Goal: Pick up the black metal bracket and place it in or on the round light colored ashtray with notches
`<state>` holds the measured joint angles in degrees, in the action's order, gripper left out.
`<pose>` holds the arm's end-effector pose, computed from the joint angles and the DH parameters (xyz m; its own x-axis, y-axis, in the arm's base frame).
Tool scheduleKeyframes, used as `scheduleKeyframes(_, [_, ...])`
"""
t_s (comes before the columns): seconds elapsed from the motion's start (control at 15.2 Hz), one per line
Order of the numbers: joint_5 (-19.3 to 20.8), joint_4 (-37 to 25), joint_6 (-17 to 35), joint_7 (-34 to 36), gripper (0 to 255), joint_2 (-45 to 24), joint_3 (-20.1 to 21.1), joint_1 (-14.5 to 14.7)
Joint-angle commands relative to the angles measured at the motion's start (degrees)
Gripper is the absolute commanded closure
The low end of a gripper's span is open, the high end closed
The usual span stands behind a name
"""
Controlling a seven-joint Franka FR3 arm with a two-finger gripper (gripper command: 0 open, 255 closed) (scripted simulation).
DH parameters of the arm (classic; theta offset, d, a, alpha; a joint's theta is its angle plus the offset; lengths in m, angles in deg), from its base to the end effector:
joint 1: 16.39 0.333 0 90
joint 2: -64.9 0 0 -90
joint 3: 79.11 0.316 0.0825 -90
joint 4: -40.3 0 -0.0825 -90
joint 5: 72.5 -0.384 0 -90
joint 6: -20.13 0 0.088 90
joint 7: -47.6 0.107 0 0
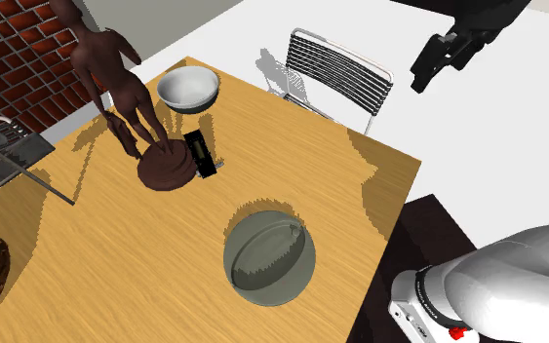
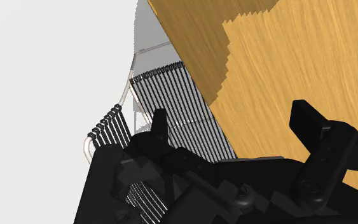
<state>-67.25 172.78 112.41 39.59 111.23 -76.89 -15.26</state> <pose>0.3047 0.0128 0.6225 0.9777 0.1905 0.0885 0.1780 -0.9750 0.1328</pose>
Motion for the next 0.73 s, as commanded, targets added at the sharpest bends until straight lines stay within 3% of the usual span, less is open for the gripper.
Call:
scheduleKeyframes(0.0, [0.0, 0.0, 0.0, 0.0, 0, 0.0, 0.0, 0.0])
scheduleKeyframes(0.66, [-6.1, -1.1, 9.0, 8.9, 0, -9.8, 9.4, 4.1])
